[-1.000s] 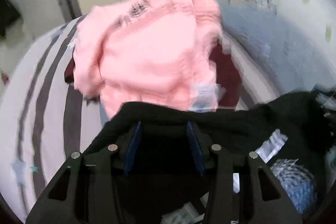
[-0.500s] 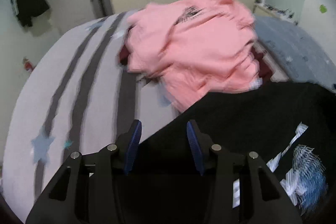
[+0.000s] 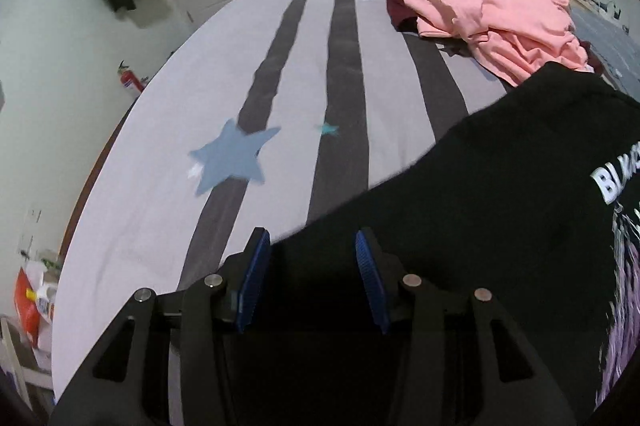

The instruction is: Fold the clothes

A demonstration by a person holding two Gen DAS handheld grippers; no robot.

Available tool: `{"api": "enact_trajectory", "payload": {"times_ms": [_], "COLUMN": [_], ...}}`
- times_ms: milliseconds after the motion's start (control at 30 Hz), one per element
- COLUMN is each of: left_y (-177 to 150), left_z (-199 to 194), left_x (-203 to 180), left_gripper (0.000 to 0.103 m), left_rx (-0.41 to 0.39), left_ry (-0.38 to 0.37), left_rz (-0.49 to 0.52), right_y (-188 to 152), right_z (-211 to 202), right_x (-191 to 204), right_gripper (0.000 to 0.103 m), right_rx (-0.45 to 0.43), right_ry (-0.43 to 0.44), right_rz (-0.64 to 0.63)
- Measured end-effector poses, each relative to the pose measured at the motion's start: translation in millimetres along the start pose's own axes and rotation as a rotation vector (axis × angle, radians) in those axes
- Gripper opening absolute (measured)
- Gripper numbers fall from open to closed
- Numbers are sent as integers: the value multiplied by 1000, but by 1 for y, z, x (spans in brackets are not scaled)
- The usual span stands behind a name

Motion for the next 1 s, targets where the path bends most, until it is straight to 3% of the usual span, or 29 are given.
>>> {"api": "enact_trajectory", "payload": {"times_ms": [100,233,367,467,733,1000], "left_y": [-28,-61,-105,-145,-242,-307], "left_z": [-29,-67,-96,-113,-180,-239], "left_x": [-6,-29,-58,-74,-105,-161], "left_gripper": [42,42,45,45,46,50], "left_rx": [-15,-49,-42,8,82,108], "left_ry": [-51,-123,-208,-256,-292,-304], "left_rz": [-75,-114,-146,-178,-219,-205], "right_y": [-20,-81,-162,-231,-347,-407], "right_z": [-24,-65,-120,-143,-191,-218], "right_x": [13,34,48,44,-12,-49], "right_gripper": [65,65,65,65,65,65], "right_rx": [3,11,35,117,260,281], "right_ry": [63,169,296,337,339,357], "right_rz": [-60,-146,-201,-209,-208,-277]}}
Point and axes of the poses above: each gripper's, at about its wrist camera, not at the fingertips, and z roughly the way its jaws point, x to its left, y to its top, the point moved 5 cm from there along z, roughly the way its jaws point, and after that the axes turned 12 degrees about z, right-handed, at the moved point
